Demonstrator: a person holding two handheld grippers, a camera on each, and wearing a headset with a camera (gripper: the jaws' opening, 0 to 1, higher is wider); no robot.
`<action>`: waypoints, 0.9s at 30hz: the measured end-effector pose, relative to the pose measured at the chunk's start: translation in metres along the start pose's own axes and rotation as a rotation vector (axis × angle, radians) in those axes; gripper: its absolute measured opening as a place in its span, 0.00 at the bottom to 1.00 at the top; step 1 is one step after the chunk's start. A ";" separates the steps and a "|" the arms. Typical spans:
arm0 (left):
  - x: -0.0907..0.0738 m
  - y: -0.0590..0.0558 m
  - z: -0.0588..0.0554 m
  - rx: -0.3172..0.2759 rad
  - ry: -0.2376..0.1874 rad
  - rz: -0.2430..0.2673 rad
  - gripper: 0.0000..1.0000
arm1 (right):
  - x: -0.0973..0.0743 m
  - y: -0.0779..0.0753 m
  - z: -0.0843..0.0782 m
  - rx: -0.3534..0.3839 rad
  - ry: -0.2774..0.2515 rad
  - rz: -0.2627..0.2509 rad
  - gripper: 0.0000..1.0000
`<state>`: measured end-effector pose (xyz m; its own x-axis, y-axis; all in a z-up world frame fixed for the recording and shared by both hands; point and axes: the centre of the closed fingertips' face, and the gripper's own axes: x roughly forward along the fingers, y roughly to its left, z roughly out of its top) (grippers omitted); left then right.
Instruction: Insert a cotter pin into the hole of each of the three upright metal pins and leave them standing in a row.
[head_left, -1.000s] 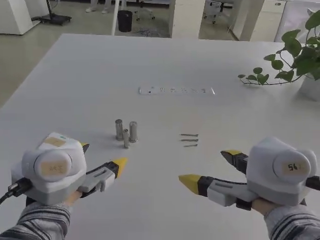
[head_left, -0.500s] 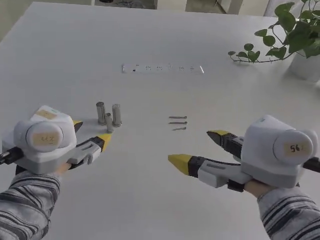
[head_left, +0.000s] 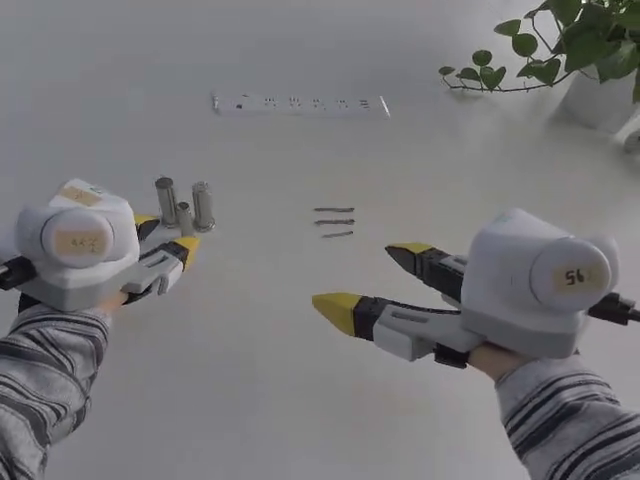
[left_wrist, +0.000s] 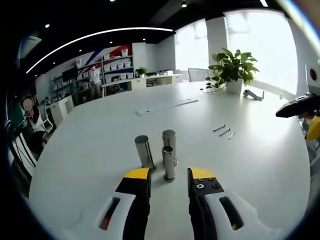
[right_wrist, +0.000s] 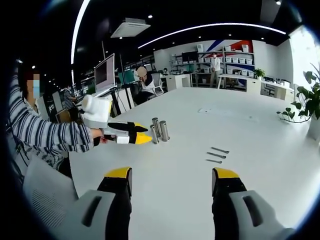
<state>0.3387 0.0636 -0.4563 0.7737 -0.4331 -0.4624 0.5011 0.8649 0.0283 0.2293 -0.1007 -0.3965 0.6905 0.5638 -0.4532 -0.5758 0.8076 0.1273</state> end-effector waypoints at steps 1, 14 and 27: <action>0.002 0.001 0.000 0.000 0.001 -0.002 0.24 | 0.001 0.000 0.000 0.007 0.001 0.002 0.62; 0.022 -0.002 -0.005 0.020 0.023 -0.039 0.15 | 0.006 -0.002 -0.010 0.039 0.035 0.003 0.60; 0.027 0.003 -0.001 0.025 0.018 -0.023 0.06 | 0.008 -0.006 -0.015 0.025 0.059 -0.014 0.60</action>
<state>0.3607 0.0548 -0.4693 0.7550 -0.4475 -0.4793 0.5279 0.8484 0.0394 0.2316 -0.1033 -0.4139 0.6712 0.5419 -0.5058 -0.5547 0.8198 0.1424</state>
